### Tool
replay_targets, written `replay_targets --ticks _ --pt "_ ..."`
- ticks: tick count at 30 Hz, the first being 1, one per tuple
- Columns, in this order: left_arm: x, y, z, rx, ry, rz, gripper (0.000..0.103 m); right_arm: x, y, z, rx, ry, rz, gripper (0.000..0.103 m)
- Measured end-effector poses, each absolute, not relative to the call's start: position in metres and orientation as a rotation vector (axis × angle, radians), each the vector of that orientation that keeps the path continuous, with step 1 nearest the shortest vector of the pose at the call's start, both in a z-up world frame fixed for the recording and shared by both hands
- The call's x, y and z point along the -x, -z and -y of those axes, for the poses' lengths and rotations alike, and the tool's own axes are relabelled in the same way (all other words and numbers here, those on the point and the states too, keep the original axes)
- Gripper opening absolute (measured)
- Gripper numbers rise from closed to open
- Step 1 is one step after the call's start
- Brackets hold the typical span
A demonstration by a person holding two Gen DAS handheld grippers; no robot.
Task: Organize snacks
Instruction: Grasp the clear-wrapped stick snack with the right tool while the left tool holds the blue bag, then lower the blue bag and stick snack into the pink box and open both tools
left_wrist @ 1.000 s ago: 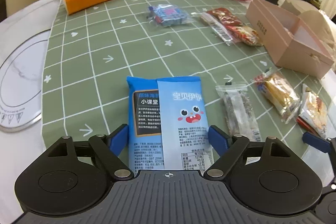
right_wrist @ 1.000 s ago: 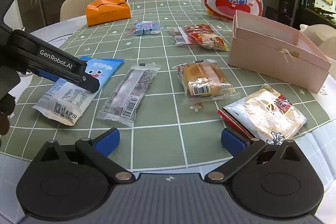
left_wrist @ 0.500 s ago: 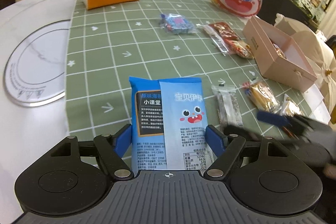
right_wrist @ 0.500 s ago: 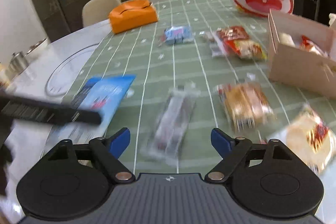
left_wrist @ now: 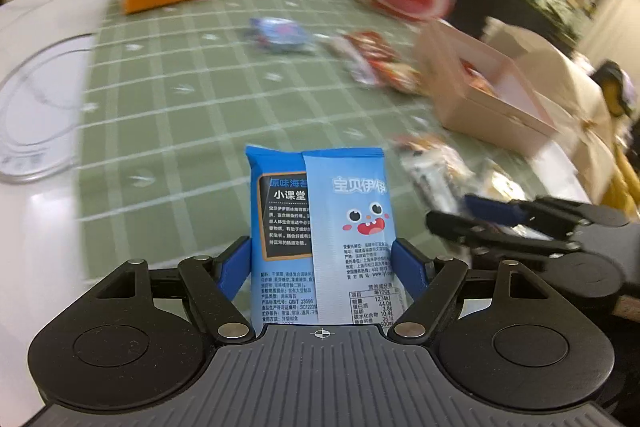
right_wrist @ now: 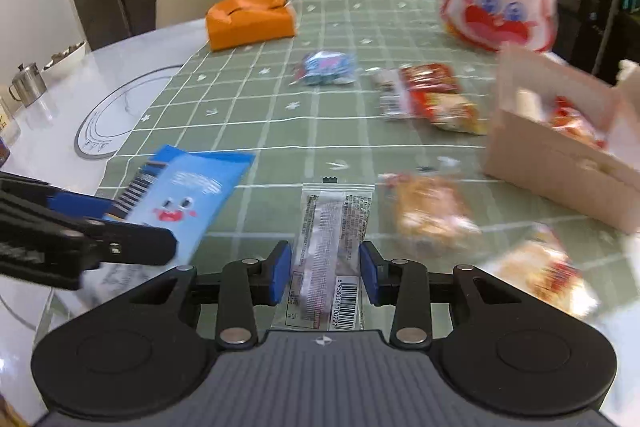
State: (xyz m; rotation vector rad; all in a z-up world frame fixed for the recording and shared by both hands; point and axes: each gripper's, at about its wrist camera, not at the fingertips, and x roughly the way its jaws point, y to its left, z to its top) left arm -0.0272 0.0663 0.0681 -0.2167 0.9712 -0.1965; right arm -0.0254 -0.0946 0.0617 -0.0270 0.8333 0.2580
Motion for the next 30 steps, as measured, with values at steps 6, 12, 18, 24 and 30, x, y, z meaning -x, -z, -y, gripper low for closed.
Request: replay_targets --ticks 6,12,18,24,30 --pt "0.016 -0.077 0.0 0.161 0.396 -0.962 0.081 0.057 -0.093 0.169 -0.02 -0.059 -0.782 0.037" --pt "-0.033 -0.123 0.051 0.176 0.56 -0.821 0.081 0.075 -0.133 0.227 -0.072 0.095 -0.682 0.037" --pt "-0.134 -0.175 0.089 0.214 0.558 -0.675 0.082 0.058 -0.169 0.271 -0.109 0.185 -0.583 0.037" --pt "-0.25 -0.098 0.154 0.084 0.498 -0.891 0.074 0.026 -0.172 0.295 -0.164 0.217 -0.588 0.037" --pt "-0.258 -0.067 0.136 0.14 0.554 -0.812 0.072 -0.016 -0.135 0.315 -0.222 0.224 -0.686 0.037"
